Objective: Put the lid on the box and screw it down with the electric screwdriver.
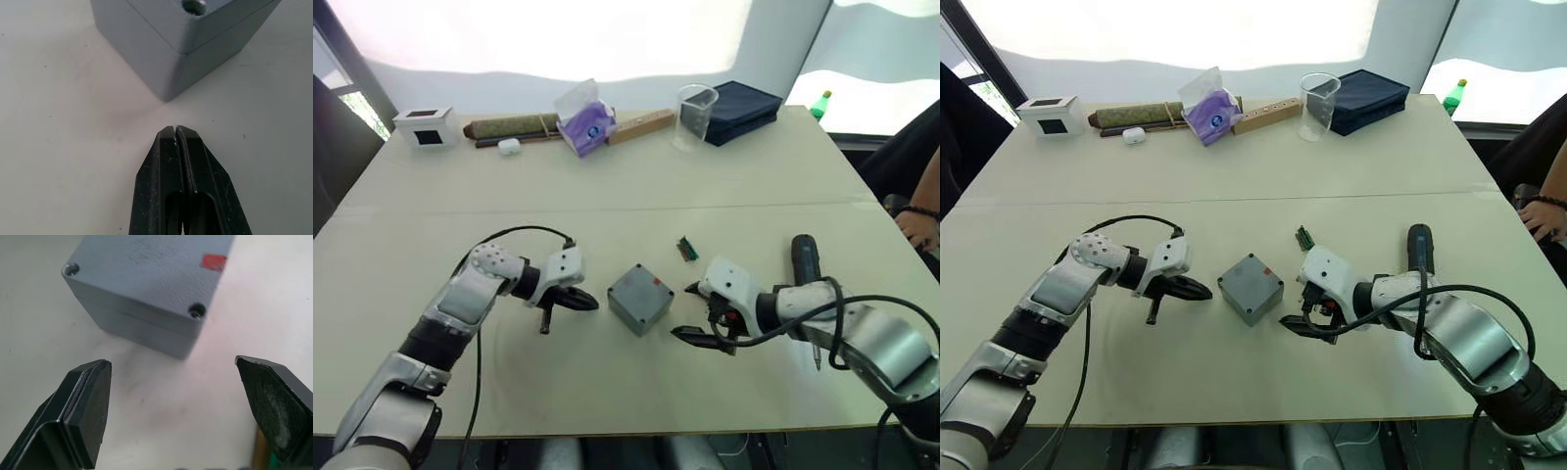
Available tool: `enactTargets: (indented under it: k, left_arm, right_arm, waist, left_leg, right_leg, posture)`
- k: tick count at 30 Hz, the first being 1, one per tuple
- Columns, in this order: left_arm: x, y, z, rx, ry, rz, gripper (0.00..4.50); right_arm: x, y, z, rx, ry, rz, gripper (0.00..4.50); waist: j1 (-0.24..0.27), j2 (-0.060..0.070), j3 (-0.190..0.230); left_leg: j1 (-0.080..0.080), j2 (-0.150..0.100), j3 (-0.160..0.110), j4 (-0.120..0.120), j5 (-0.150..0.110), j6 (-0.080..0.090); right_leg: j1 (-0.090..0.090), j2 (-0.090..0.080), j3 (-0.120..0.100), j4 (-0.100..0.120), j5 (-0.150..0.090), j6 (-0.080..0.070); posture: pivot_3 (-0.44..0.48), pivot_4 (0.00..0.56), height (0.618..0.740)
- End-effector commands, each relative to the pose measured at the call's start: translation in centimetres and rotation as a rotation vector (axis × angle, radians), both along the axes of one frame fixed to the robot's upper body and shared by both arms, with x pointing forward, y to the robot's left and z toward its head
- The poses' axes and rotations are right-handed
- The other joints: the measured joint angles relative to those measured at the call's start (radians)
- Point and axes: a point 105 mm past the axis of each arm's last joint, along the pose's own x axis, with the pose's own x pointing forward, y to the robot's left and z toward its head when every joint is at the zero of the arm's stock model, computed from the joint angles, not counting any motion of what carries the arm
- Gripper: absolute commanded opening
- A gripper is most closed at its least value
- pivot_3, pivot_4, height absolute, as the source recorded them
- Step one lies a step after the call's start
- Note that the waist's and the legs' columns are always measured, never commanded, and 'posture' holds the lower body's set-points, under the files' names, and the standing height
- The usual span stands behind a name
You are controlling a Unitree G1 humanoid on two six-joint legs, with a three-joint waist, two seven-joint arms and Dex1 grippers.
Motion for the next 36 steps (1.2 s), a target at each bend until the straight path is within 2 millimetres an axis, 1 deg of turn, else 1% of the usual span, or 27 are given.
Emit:
enactTargets:
  k: [1, 6, 9, 12, 18, 22, 27, 36]
  left_arm:
    - [-0.5, -0.7, -1.4, -0.021, 0.018, -0.001, 0.0]
    - [1.5, -1.6, -1.0, -0.097, -0.055, 0.064, 0.0]
    - [1.9, -1.7, -1.3, -0.085, -0.069, 0.054, 0.0]
    - [2.1, -2.7, -0.3, -0.124, -0.075, 0.048, 0.0]
    - [2.0, -4.3, 1.2, -0.157, -0.081, 0.026, 0.0]
    - [2.0, -4.9, 1.9, -0.166, -0.084, 0.026, 0.0]
    - [1.7, -4.8, 2.3, -0.154, -0.069, 0.02, 0.0]
    - [1.3, -4.3, 2.5, -0.129, -0.053, 0.02, 0.0]
  right_arm:
    - [-0.2, 1.3, 0.6, 0.027, -0.017, 0.064, 4.42]
    - [-1.5, 1.7, 0.2, 0.052, 0.031, 0.079, 4.42]
    - [-1.8, 1.6, 0.0, 0.055, 0.047, 0.065, 4.42]
    - [-2.1, 1.5, 0.1, 0.078, 0.059, 0.031, 4.42]
    - [-1.9, 1.4, 0.2, 0.095, 0.047, -0.041, 4.42]
    - [-1.8, 1.5, 0.1, 0.099, 0.048, -0.064, 4.42]
    - [-1.7, 1.4, 0.0, 0.096, 0.045, -0.077, 4.42]
    - [-0.8, 0.8, 0.1, 0.075, 0.013, -0.097, 4.42]
  waist:
    - [0.004, 0.0, 0.0]
    - [0.027, 0.0, 0.0]
    - [0.032, 0.0, 0.0]
    - [0.031, 0.0, 0.0]
    - [0.029, 0.0, 0.0]
    - [0.028, 0.0, 0.0]
    - [0.028, 0.0, 0.0]
    - [0.027, -0.001, 0.0]
  left_leg:
    - [0.0, 0.0, 0.0, 0.0, 0.0, 0.0]
    - [0.0, 0.0, 0.0, 0.007, 0.0, 0.0]
    - [0.0, 0.0, 0.0, 0.01, -0.004, 0.006]
    - [0.0, 0.0, 0.0, 0.012, -0.005, 0.008]
    - [0.0, 0.0, -0.001, 0.012, -0.005, 0.008]
    - [0.0, 0.0, -0.001, 0.011, -0.005, 0.008]
    - [0.0, 0.0, -0.001, 0.011, -0.005, 0.008]
    - [0.0, 0.0, -0.001, 0.011, -0.005, 0.008]
  right_leg:
    - [0.0, 0.0, 0.0, 0.0, 0.0, 0.0]
    - [0.004, -0.001, -0.001, 0.0, 0.0, 0.0]
    - [0.006, -0.001, -0.002, 0.0, 0.0, 0.0]
    - [0.007, -0.001, -0.002, 0.0, 0.0, 0.001]
    - [0.007, 0.0, -0.002, 0.0, 0.001, 0.001]
    - [0.007, 0.0, -0.002, 0.0, 0.001, 0.001]
    - [0.007, 0.0, -0.002, 0.0, 0.001, 0.001]
    - [0.007, 0.0, -0.002, 0.0, 0.001, 0.001]
  posture:
    - [0.0, 0.15, 0.74]
    - [0.0, 0.15, 0.74]
    - [0.0, 0.15, 0.74]
    - [0.0, 0.15, 0.74]
    - [0.0, 0.15, 0.74]
    - [0.0, 0.15, 0.74]
    - [0.0, 0.15, 0.74]
    - [0.0, 0.15, 0.74]
